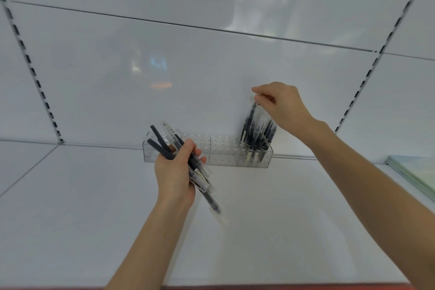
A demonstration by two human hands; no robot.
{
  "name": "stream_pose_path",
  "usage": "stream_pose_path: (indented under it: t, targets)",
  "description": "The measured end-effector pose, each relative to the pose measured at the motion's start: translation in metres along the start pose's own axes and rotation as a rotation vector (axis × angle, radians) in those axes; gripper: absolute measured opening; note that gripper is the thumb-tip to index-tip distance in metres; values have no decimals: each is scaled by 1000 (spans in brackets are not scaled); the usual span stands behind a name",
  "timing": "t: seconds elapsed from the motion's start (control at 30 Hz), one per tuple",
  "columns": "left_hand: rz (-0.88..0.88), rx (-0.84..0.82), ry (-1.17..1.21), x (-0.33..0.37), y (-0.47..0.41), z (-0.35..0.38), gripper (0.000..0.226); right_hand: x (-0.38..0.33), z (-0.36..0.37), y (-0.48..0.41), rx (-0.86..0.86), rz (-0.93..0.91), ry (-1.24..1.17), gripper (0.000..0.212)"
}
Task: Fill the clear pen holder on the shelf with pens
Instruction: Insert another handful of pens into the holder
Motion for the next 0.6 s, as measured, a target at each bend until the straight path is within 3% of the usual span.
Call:
stream_pose_path:
  t: [0.33,0.6]
  targets:
    - [4,3,-17,4,3,1,10,4,0,-1,-22,4,-6,28]
    - [-9,4,-9,2,3,2,4,9,12,1,-160,60,28,26]
Point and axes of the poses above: each hand's wrist, its own y-axis away from the middle knuckle, its own z-axis out of the palm, x = y × z, the point moved 1 cm from there along -y, towards the middle knuckle, and after that the axes turned 15 degrees about z, right-handed, at the moved point
